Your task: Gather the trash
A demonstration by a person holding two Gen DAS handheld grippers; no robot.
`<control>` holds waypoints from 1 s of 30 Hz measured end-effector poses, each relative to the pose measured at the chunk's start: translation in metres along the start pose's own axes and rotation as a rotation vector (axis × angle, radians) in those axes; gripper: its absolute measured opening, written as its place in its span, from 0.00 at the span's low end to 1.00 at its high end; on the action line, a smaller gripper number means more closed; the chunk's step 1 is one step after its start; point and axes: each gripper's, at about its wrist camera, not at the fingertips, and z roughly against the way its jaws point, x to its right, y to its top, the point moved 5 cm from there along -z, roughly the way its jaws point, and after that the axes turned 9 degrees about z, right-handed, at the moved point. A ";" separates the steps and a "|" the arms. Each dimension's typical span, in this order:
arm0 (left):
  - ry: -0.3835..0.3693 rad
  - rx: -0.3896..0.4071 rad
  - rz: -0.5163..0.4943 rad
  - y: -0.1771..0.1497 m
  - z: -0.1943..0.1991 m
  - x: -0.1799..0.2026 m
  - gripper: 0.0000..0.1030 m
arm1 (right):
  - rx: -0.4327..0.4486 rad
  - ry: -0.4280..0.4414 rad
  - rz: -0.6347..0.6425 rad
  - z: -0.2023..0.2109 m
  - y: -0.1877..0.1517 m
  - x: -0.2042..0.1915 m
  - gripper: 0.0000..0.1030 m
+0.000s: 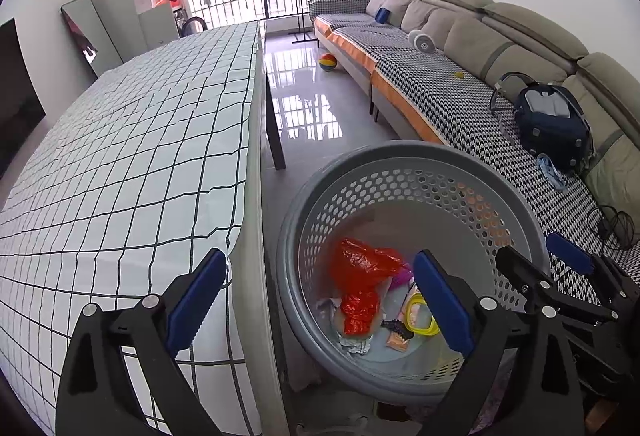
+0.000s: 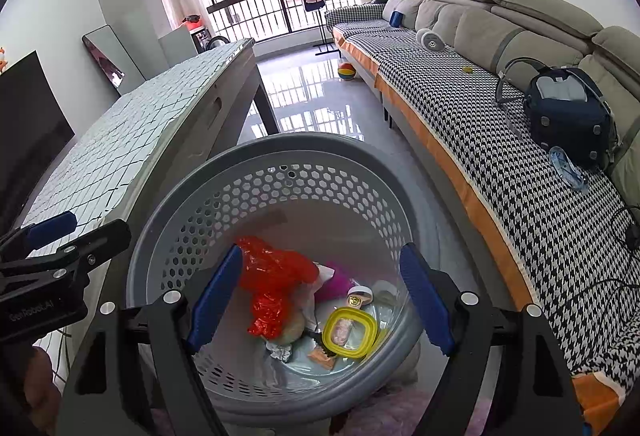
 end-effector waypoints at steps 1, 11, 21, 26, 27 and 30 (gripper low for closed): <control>0.001 0.002 0.000 0.000 0.000 0.000 0.91 | 0.000 0.000 -0.001 0.000 0.000 0.000 0.75; 0.021 0.019 -0.016 0.002 0.001 0.005 0.93 | 0.002 0.003 -0.007 -0.001 -0.001 0.000 0.75; 0.022 0.008 -0.013 0.000 -0.001 0.004 0.94 | 0.003 0.002 -0.008 -0.001 -0.001 0.001 0.75; 0.026 0.007 -0.011 -0.001 -0.001 0.004 0.94 | 0.004 0.003 -0.009 -0.002 -0.001 0.000 0.75; 0.028 0.007 -0.010 -0.001 -0.002 0.003 0.94 | 0.003 0.003 -0.009 -0.001 -0.001 0.001 0.75; 0.031 0.016 -0.005 -0.001 -0.001 0.003 0.94 | 0.004 0.003 -0.010 -0.001 -0.001 0.001 0.75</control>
